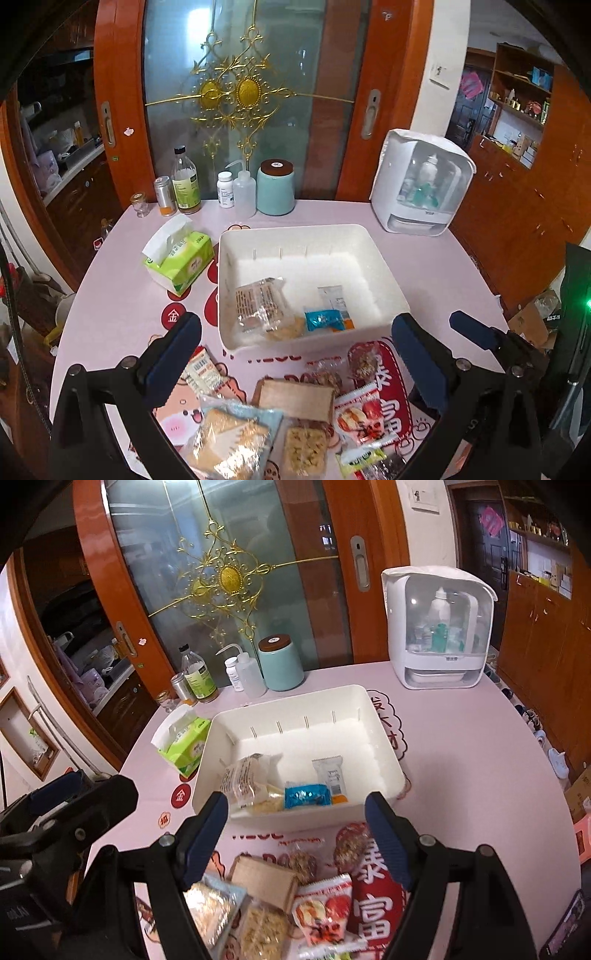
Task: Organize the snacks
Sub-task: 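Move both tools back over the snack pile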
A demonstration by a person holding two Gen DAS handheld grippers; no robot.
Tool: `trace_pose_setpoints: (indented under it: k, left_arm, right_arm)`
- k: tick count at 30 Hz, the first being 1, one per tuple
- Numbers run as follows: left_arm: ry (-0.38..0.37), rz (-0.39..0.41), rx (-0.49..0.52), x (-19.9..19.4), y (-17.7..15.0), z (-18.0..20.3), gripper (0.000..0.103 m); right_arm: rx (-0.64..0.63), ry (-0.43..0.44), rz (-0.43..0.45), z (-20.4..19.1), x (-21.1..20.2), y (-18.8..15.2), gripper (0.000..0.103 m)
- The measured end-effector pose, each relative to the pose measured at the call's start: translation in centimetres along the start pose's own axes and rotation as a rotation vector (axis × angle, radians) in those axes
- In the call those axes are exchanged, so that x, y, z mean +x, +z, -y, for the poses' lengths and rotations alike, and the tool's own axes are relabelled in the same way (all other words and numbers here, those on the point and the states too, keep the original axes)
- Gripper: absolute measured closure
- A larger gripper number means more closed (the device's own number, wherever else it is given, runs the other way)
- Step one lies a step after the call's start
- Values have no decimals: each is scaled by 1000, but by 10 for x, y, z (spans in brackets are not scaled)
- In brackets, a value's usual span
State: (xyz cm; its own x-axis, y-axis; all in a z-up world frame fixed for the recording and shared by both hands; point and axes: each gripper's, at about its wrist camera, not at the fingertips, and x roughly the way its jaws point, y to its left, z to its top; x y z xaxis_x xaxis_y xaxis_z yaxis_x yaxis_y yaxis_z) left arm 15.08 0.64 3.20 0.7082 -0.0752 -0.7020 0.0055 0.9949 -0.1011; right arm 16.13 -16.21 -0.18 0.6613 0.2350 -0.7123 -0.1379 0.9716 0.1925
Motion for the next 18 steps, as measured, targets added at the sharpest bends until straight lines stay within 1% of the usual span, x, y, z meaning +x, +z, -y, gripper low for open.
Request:
trace_pose_setpoints:
  k: [6,11,14,18]
  left_arm:
    - [11,22,29,-27,-25,18,0]
    - [33,26,44,-43,-51,26,1]
    - [53,21,55,-48,-65,29,0]
    - [87,2,56,-51,-80,31,1]
  right_arm:
    - [-22,-11,2,15,-27,-23,26]
    - [-65,-41,0,29,-50,-44,26]
    - [-91,-65,5,39,-63,-55,26]
    - [-95,-64,2,58,-75,-67,26]
